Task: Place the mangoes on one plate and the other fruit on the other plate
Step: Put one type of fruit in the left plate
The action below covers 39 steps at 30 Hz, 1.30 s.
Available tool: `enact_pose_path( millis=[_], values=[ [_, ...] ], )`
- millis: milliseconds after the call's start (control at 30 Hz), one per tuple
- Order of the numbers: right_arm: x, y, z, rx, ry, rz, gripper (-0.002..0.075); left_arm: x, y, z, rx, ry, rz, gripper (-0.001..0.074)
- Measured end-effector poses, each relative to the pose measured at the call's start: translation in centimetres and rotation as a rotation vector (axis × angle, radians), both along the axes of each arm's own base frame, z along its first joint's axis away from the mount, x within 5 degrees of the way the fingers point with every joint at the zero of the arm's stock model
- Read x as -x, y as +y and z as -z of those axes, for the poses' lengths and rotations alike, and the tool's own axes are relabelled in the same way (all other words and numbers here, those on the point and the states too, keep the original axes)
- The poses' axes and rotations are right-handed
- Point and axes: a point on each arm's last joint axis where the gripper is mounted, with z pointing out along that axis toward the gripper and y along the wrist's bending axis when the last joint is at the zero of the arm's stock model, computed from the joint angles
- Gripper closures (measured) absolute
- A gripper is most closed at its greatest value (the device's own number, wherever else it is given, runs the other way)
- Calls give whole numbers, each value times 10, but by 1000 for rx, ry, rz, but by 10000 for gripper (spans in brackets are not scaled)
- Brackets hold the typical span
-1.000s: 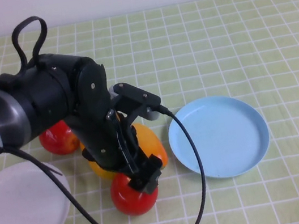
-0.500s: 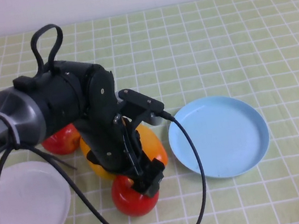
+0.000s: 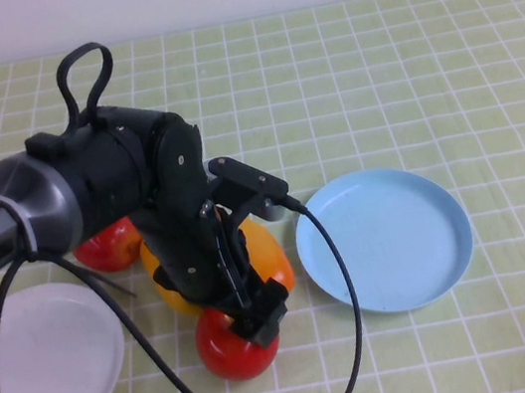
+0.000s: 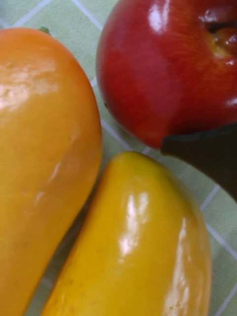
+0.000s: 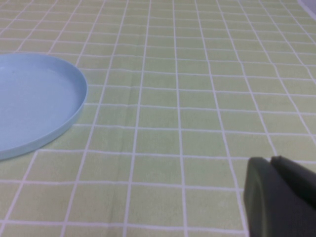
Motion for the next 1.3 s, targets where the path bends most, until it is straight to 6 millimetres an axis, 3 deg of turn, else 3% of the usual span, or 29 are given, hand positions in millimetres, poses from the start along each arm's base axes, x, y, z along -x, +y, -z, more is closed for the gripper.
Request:
enact_pose_path(
  millis=[233,433,500,667,800,933,1100,1300],
  values=[
    [0,0,0,0,0,0,742,3,4,-6,-21,3,11,143],
    [0,0,0,0,0,0,742,10,23,-38,-113,-41,23,143],
    [0,0,0,0,0,0,743,7,33,-50,-107,-69,-18,143],
    [0,0,0,0,0,0,742,-14,87,-63,-100,-88,-287,143],
    [0,0,0,0,0,0,742,-26,138,-53,-135,-48,-480,143],
    [0,0,0,0,0,0,742,-26,170,-40,-186,-9,-578,143],
    [0,0,0,0,0,0,742,-20,184,-29,-215,33,-613,143],
    [0,0,0,0,0,0,742,-18,186,-24,-227,51,-621,143]
  ],
)
